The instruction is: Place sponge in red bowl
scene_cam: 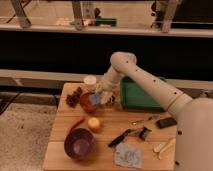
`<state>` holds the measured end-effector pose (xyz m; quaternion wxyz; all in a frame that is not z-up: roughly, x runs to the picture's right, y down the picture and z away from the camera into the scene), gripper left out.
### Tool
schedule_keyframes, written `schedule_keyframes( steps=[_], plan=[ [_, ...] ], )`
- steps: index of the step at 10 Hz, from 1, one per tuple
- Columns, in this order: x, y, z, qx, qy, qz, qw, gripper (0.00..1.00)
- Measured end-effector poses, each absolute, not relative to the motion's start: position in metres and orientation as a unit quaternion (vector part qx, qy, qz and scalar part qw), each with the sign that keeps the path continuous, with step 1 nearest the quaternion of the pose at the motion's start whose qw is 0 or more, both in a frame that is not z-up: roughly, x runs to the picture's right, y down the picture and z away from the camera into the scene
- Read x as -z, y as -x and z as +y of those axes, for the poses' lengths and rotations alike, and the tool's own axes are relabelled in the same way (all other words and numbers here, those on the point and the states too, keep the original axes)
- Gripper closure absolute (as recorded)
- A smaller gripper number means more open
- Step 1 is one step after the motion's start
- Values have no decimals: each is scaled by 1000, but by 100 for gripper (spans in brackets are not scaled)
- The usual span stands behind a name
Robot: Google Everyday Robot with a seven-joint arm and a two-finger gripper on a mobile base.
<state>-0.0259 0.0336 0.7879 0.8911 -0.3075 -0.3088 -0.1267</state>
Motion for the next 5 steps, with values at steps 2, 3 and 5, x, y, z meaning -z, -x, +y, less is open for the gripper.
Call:
schedule_keyframes(
  steps=[2, 3, 5],
  plan=[
    [-771, 30, 35, 129, 307, -327, 885, 100],
    [-765, 34, 36, 131, 305, -334, 882, 100],
    [-756, 42, 36, 136, 302, -342, 880, 100]
  ],
)
